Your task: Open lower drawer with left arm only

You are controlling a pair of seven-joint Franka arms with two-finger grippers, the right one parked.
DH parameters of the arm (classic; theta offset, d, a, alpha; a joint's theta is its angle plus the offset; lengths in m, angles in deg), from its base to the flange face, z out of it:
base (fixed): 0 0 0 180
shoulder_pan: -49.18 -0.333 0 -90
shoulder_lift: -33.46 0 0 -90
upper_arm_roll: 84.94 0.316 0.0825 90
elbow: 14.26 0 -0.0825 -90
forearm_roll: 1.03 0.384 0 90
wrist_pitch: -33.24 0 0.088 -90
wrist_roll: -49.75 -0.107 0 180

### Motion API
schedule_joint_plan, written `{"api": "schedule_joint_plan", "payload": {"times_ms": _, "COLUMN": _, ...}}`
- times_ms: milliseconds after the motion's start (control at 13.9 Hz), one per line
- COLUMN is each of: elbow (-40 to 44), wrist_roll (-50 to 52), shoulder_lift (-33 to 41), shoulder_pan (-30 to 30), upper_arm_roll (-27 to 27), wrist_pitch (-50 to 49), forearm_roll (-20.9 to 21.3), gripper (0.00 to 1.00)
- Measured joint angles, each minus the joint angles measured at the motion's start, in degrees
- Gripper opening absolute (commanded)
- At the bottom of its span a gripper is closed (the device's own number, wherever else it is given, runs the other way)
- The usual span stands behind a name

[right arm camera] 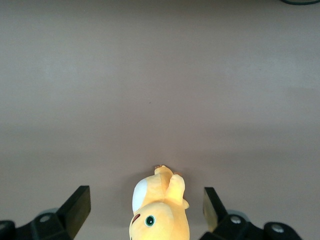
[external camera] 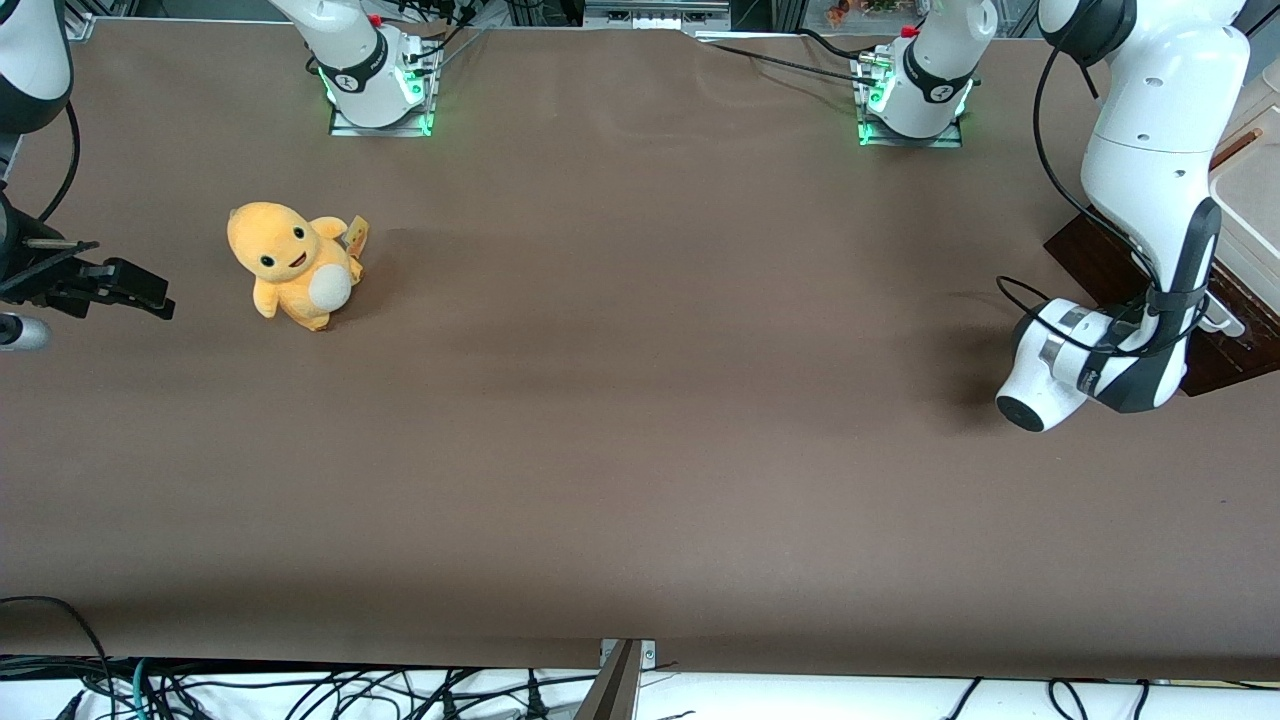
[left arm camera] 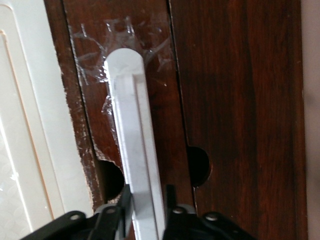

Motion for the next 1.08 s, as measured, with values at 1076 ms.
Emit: {"api": "schedule_joint_plan", "payload": {"times_ms": 1076, "elbow": 0.1, "wrist_roll": 1.9, "shoulder_lift": 0.0, "shoulder_pan": 0.2, "upper_arm_roll": 0.0, "wrist_pitch": -0.2, "forearm_roll": 0.1, "gripper": 0.17}}
